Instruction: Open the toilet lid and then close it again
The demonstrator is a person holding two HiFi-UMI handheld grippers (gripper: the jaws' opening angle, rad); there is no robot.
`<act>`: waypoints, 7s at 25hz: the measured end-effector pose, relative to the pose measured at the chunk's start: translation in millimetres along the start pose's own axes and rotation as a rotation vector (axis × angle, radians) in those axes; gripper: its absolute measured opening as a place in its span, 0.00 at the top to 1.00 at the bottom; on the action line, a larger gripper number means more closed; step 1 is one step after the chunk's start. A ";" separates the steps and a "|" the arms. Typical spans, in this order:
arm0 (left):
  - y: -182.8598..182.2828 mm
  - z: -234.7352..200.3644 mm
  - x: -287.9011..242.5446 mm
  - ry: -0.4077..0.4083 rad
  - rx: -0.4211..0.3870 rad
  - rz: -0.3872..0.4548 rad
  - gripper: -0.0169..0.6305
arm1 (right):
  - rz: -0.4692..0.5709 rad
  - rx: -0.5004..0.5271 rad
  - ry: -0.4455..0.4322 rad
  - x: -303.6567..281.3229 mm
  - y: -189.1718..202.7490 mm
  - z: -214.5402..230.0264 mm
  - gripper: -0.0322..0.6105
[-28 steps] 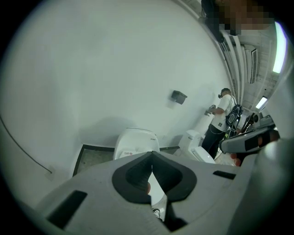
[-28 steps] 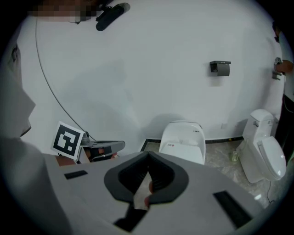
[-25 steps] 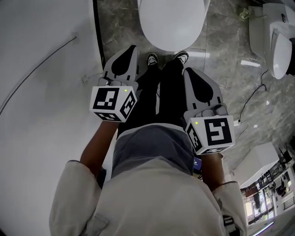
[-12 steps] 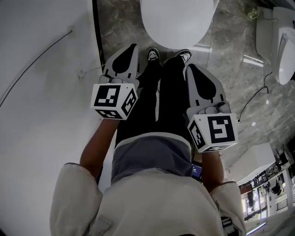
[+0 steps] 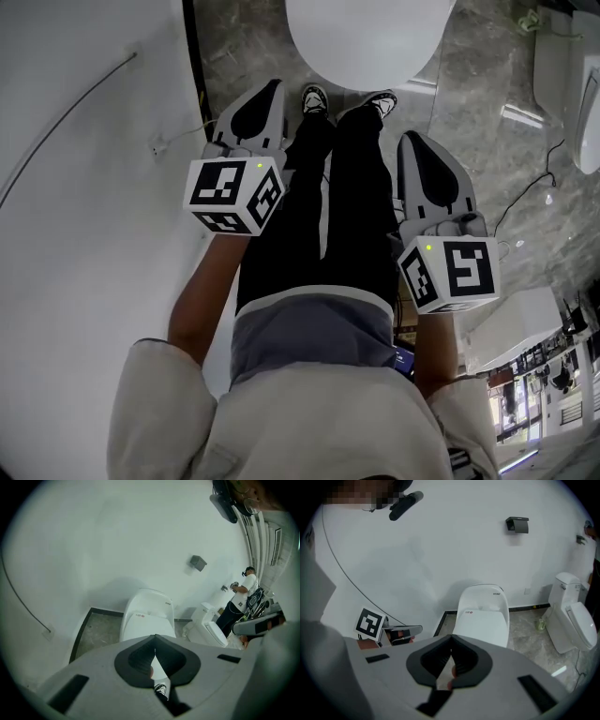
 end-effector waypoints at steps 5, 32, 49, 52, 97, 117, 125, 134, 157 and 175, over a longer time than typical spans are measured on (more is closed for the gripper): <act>15.3 -3.5 -18.6 -0.012 0.010 -0.022 0.96 | -0.012 -0.007 -0.002 -9.4 8.7 6.0 0.93; 140.0 -38.5 -115.9 -0.047 0.145 -0.240 0.96 | -0.070 -0.036 -0.026 -27.0 39.5 19.8 0.93; 212.0 -48.1 -178.4 0.034 0.485 -0.309 0.71 | -0.094 -0.057 -0.015 -30.0 47.4 29.6 0.93; 218.1 -50.2 -187.3 0.036 0.531 -0.300 0.70 | -0.098 -0.064 -0.010 -30.4 47.5 32.1 0.93; 172.0 -23.3 -157.5 0.124 0.460 -0.142 0.69 | -0.085 -0.067 -0.022 -28.9 42.4 12.7 0.93; 134.5 -11.5 -135.7 0.152 0.476 -0.111 0.69 | -0.028 -0.051 -0.029 -7.4 9.1 -0.3 0.93; 114.9 -6.3 -126.0 0.154 0.484 -0.086 0.69 | -0.003 -0.034 -0.025 10.9 -6.4 -5.8 0.93; 86.6 -0.6 -113.3 0.158 0.495 -0.052 0.69 | 0.026 0.006 -0.028 33.1 -29.8 -19.2 0.93; 20.4 7.2 -97.4 0.176 0.469 0.012 0.73 | 0.091 0.054 -0.048 66.4 -66.6 -57.4 0.93; -29.6 7.1 -97.1 0.124 0.485 0.088 0.75 | 0.120 0.084 -0.052 97.1 -93.3 -45.0 0.93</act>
Point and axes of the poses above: the fingertips, and each gripper's own axes: x backward along the fingers, z to its right, y out of its underside, the point moved 1 cm from there along x, backward along the fingers, and after that the axes turned 7 degrees about -x, right-handed, at the moved point
